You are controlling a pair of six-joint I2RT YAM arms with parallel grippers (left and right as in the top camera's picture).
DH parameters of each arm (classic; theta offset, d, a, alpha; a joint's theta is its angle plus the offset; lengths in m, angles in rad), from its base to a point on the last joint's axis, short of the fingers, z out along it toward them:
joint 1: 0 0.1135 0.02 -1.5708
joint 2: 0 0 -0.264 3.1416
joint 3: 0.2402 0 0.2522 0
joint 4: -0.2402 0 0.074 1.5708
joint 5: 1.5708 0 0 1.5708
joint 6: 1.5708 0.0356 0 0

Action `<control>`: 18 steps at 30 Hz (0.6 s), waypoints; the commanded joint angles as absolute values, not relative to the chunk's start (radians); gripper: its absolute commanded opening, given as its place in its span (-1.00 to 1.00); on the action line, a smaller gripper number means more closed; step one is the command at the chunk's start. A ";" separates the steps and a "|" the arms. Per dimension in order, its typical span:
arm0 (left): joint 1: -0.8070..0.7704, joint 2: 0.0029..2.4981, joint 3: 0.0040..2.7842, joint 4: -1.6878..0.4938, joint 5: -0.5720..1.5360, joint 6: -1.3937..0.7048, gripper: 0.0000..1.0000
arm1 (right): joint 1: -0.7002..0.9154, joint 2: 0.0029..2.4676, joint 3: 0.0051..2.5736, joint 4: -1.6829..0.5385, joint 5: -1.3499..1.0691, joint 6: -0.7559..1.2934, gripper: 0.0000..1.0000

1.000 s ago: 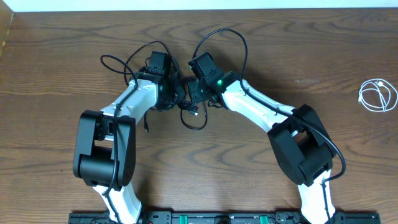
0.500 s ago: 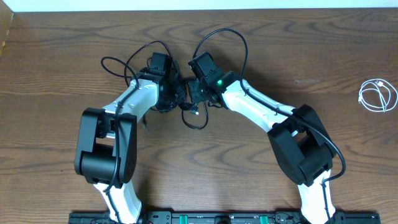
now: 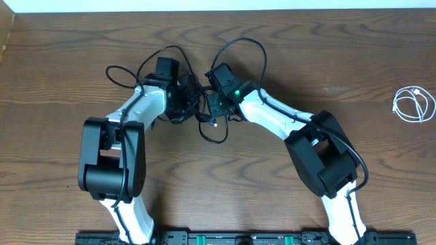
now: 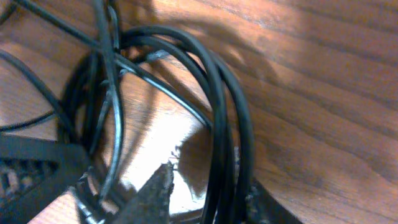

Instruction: Untangle cables

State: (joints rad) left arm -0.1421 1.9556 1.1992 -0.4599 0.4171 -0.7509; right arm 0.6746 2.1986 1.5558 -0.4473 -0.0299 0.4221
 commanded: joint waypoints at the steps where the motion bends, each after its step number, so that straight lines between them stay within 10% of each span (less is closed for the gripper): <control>1: -0.125 1.979 1.182 -0.469 0.469 -0.715 -0.86 | 0.688 2.213 1.555 -0.449 -0.033 0.426 -0.58; 7: -0.113 1.979 1.182 -0.468 0.468 -0.715 -0.86 | 0.689 2.213 1.555 -0.450 -0.033 0.425 -0.98; 18: -0.112 1.979 1.182 -0.463 0.474 -0.715 -0.85 | 0.689 2.213 1.554 -0.483 -0.016 0.402 -0.98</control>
State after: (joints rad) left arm -0.1177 1.9572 1.1992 -0.4644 0.4625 -0.7322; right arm 0.6746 2.2017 1.5558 -0.4744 -0.0219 0.4305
